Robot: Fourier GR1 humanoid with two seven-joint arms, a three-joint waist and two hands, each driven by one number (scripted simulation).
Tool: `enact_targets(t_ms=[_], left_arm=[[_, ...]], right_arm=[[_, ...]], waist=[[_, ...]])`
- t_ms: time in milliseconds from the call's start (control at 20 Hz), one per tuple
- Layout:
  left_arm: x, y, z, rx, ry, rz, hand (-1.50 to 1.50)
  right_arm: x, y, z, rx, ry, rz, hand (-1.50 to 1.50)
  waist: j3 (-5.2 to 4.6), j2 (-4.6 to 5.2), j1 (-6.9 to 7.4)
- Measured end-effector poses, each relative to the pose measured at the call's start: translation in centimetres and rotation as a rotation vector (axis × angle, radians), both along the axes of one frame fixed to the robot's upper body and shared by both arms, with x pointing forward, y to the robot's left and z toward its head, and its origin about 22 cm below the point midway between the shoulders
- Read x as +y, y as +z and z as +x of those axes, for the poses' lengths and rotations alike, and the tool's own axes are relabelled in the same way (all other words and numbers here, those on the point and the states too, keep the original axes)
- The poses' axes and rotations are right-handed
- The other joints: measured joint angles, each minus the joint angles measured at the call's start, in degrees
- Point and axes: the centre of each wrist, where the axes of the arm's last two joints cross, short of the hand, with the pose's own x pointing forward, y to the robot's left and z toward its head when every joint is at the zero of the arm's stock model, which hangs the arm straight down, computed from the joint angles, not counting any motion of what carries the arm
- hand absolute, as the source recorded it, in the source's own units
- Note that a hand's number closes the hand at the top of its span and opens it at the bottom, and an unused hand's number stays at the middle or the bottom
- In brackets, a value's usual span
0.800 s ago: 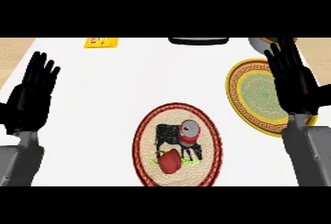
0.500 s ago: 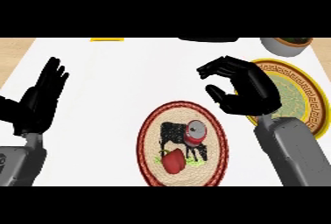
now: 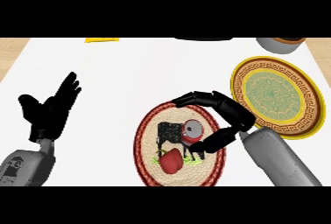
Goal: Pick the bell pepper from the placemat and place it in the plate
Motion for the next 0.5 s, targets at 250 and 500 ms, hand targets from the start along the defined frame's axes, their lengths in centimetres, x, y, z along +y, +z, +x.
enact_targets(t_ms=[250, 500], left_arm=[[-0.4, -1.3, -0.4, 0.021, 0.007, 0.011, 0.00], [-0.2, -1.6, -0.7, 0.034, 0.013, 0.010, 0.00]], right_arm=[[-0.3, -1.8, 0.0, -0.109, 0.108, -0.183, -1.50], [0.5, -0.9, 0.0, -0.177, 0.135, -0.312, -1.50]], waist=[[0.01, -0.20, -0.74], [0.01, -0.44, -1.28]])
